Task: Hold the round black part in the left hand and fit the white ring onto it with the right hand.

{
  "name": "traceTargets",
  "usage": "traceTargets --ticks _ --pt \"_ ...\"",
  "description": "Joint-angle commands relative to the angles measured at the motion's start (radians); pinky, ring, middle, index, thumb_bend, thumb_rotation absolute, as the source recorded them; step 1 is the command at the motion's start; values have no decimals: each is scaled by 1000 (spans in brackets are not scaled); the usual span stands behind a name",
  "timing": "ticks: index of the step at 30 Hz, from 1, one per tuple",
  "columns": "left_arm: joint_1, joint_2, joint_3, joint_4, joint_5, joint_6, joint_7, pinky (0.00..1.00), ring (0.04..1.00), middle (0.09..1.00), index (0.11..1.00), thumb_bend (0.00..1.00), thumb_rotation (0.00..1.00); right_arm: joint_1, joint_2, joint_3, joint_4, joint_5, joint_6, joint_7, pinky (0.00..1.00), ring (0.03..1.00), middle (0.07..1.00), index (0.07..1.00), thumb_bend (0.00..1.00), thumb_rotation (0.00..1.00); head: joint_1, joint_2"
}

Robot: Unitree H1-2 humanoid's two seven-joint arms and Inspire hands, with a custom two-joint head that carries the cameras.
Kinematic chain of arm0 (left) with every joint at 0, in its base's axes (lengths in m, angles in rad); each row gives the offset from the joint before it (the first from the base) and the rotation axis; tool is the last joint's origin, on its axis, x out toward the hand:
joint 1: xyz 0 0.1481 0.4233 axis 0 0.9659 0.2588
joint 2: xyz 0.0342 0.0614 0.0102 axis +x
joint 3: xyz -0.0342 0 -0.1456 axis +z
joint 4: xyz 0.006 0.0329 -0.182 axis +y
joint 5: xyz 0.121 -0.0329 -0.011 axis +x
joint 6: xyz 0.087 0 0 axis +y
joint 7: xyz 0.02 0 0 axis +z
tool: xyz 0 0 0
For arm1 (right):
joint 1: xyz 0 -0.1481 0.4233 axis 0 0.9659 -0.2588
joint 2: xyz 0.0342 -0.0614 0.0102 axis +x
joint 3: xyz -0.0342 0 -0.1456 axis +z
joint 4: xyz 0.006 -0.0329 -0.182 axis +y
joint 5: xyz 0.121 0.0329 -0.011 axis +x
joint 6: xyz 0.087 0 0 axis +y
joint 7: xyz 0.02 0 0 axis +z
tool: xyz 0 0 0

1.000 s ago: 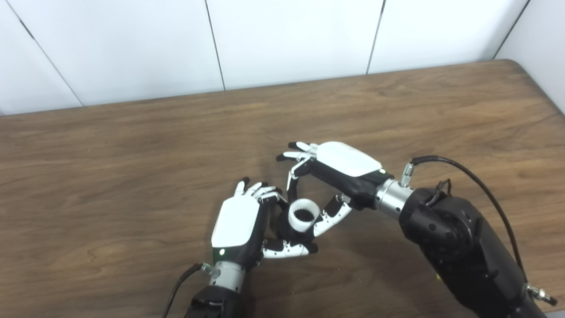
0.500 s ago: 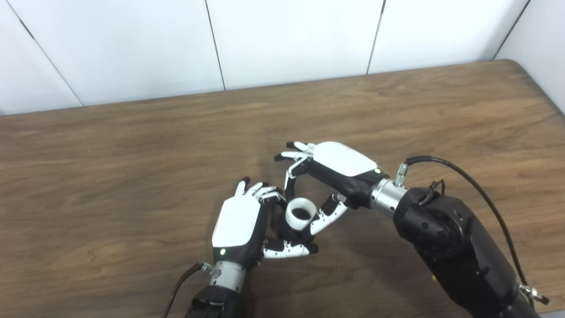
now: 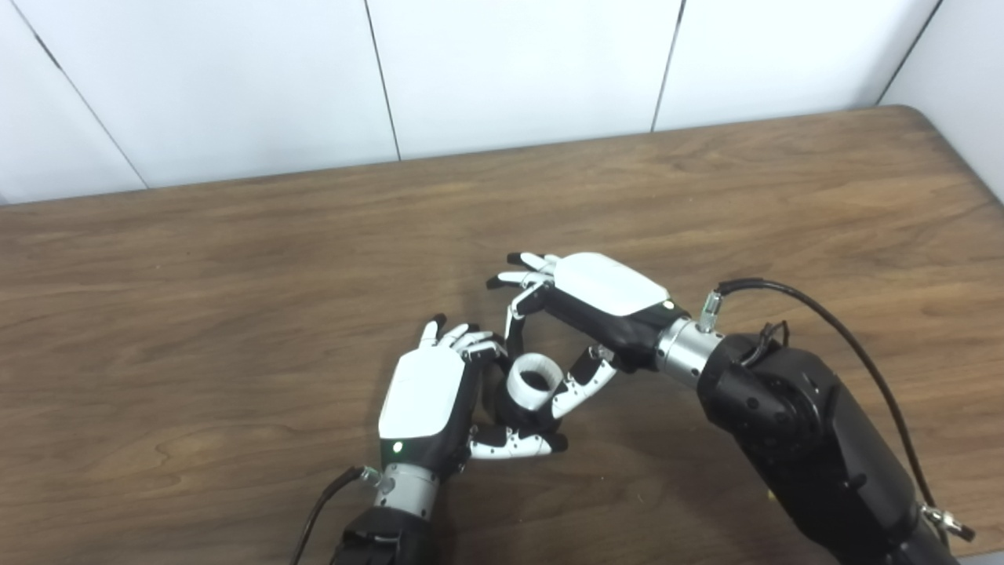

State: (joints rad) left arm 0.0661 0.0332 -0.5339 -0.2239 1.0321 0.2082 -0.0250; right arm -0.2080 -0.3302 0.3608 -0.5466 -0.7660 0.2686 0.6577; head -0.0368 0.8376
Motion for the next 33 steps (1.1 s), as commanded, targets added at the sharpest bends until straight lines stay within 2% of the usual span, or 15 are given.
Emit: traceTargets --ticks 1,11,24,33 --pt "11 -25 -27 -1 10 4 -24 1000 873 773 482 524 51 -18 7 -12 -11 -2 -22 -30 1000 1000 909 484 523 139 -1 1" --pt "4 -25 -34 2 31 11 -34 1000 869 770 482 524 53 -16 17 -8 -27 -3 -23 -24 1000 1000 905 484 524 136 3 3" --pt "8 -30 -33 8 23 0 -11 1000 866 762 482 524 52 -10 7 -14 -9 -6 -18 -21 1000 1000 908 487 524 140 4 4" --pt "7 -35 -32 5 18 8 -25 1000 876 767 482 524 51 -14 -4 -17 -3 -12 -7 -10 1000 1000 924 493 524 152 -4 4"
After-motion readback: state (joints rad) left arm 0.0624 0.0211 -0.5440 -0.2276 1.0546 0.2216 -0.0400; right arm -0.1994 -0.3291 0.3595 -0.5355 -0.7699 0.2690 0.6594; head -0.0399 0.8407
